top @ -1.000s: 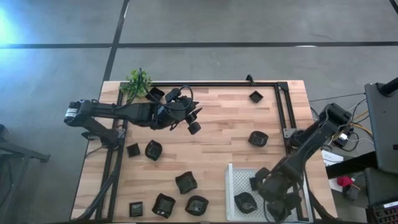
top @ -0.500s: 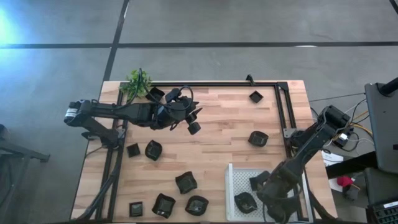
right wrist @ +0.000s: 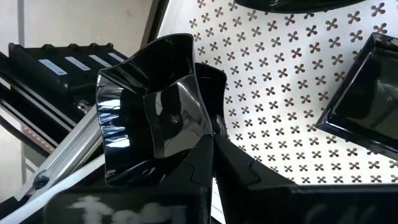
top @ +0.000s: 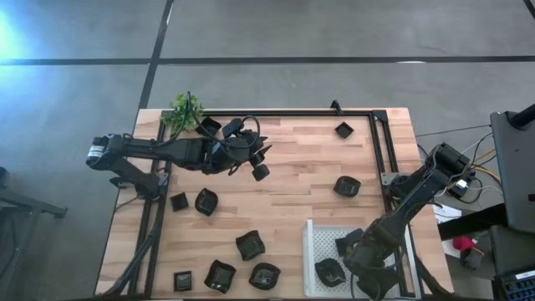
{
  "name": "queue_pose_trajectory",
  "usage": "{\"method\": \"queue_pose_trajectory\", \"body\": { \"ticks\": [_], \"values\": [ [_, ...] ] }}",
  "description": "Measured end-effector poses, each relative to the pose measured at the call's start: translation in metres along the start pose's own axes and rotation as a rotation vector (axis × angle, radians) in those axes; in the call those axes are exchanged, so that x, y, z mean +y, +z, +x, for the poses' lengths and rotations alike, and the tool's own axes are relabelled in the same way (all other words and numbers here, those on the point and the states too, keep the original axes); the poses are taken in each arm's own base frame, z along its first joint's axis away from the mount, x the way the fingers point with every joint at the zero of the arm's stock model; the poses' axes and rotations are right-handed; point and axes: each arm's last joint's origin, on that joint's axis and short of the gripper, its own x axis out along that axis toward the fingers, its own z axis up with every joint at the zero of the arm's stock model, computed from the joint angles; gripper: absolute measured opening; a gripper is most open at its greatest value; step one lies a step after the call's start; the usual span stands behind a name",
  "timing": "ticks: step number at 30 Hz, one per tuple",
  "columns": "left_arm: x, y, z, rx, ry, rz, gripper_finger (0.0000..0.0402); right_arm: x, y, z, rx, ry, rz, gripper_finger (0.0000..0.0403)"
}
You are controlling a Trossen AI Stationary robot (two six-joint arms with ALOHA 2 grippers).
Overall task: Pick & Place Mini shaped plates
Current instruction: Stack the distorted square plate on top of the other distorted square plate on the shelf, then stack the leaf shaped plate on top of the other leaf shaped plate on the shelf
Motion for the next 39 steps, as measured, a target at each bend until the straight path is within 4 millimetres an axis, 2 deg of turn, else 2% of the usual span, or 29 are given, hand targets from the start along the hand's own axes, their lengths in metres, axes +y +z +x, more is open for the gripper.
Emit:
{"method": "queue_pose_trajectory", "body": {
  "ticks": [15, 22, 35, 39],
  "values": [
    [-0.0001, 0.0, -0.0001, 0.0, 0.0, 0.006, 0.012, -0.0007, -0.0007, 0.0, 0.003, -0.013, 0.009, 0.0009],
    [-0.0001, 0.0, -0.0001, 0.0, 0.0, 0.006, 0.012, -0.0038, -0.0037, -0.0004, 0.016, -0.072, 0.027, 0.0011],
    [-0.0002, 0.0, -0.0001, 0.0, -0.001, 0.006, 0.012, -0.0033, -0.0037, -0.0014, 0.019, -0.073, 0.029, 0.0083],
    [-0.0002, 0.0, -0.0001, 0.0, -0.001, 0.022, 0.012, -0.0028, -0.0042, -0.0026, 0.018, -0.066, 0.026, 0.0094]
  ]
}}
